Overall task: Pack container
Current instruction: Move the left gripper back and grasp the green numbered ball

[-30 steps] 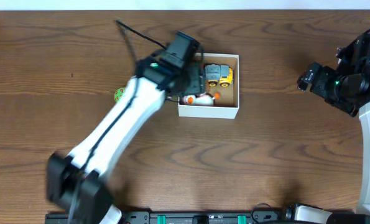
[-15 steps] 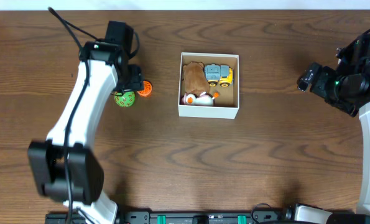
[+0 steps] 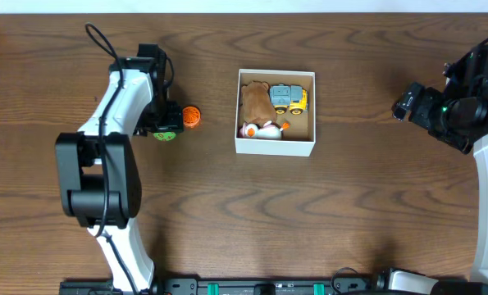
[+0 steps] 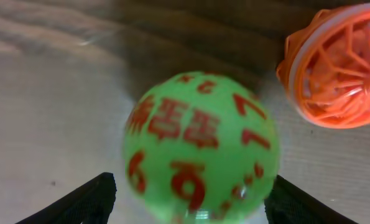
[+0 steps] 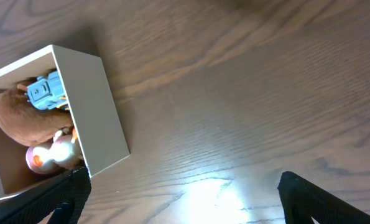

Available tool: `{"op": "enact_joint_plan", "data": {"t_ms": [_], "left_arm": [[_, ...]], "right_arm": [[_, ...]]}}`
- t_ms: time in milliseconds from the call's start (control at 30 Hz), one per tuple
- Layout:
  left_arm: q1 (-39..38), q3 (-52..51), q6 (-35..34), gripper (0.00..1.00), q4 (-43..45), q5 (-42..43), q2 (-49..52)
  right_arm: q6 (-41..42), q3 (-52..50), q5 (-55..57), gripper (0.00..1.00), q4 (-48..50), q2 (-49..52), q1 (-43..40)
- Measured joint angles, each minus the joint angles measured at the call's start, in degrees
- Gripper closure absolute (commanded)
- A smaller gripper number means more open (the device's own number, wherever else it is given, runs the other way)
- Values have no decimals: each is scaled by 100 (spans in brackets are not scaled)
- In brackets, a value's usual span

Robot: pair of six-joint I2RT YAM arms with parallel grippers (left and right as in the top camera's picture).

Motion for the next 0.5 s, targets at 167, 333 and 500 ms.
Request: {"op": "enact_joint_plan", "data": {"t_ms": [167, 333, 500], "left_arm": [[0, -2, 214, 35, 94, 59, 42], [0, -4, 343, 49, 219, 79, 42], [0, -4, 409, 54, 249, 90, 42]], "right_arm": [[0, 0, 0, 1, -70, 0, 0], [0, 0, 0, 1, -72, 0, 0], [0, -2, 0, 1, -74, 0, 0]]}}
